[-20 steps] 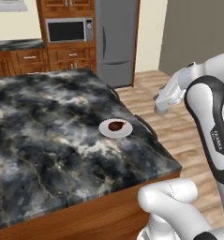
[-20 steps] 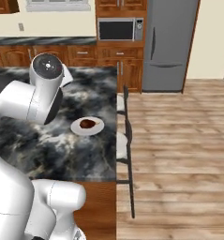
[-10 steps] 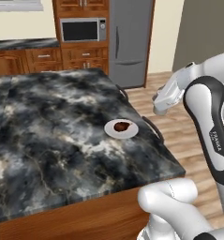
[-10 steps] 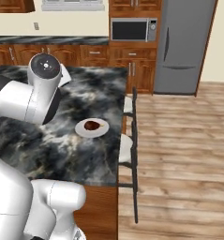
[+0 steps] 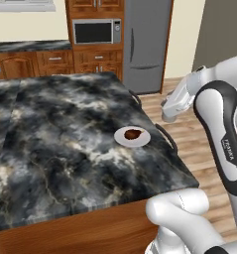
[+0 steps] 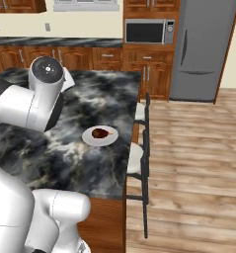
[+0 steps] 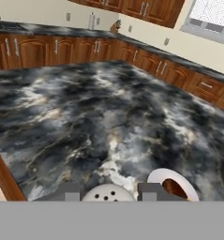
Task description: Retrieve the shaker from the cabinet and place it next the steak on a plate on the dining table.
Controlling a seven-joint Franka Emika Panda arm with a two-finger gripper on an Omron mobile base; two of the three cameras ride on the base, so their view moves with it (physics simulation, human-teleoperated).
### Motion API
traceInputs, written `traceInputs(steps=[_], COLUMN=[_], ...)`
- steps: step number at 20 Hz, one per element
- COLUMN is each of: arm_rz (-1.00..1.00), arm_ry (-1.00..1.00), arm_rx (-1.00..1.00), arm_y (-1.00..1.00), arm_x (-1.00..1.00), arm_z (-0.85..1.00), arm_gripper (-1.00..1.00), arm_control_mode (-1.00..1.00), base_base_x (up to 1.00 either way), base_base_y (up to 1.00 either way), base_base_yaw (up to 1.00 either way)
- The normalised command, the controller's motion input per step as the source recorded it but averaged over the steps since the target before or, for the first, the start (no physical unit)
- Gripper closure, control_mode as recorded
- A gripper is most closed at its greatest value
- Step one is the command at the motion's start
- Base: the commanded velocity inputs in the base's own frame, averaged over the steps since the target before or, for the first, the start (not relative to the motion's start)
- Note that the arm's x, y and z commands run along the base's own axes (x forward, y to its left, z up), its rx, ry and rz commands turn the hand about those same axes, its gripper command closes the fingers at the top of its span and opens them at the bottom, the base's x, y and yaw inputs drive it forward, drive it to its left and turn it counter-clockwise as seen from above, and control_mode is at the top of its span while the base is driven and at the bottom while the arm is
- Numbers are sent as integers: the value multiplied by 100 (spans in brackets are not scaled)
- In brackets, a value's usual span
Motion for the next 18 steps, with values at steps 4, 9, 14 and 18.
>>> traceInputs(steps=[4, 9, 14, 18], arm_rz=[6, 9, 2, 0], arm_ry=[-6, -10, 0, 0], arm_rx=[0, 0, 1, 4], arm_y=[-1, -11, -13, -23], arm_x=[6, 17, 33, 45], arm_z=[-1, -26, -19, -9], arm_gripper=[100, 100, 100, 100], arm_control_mode=[-100, -100, -100, -100], base_base_x=[0, 0, 0, 0], base_base_y=[0, 0, 0, 0], base_base_yaw=[0, 0, 0, 0])
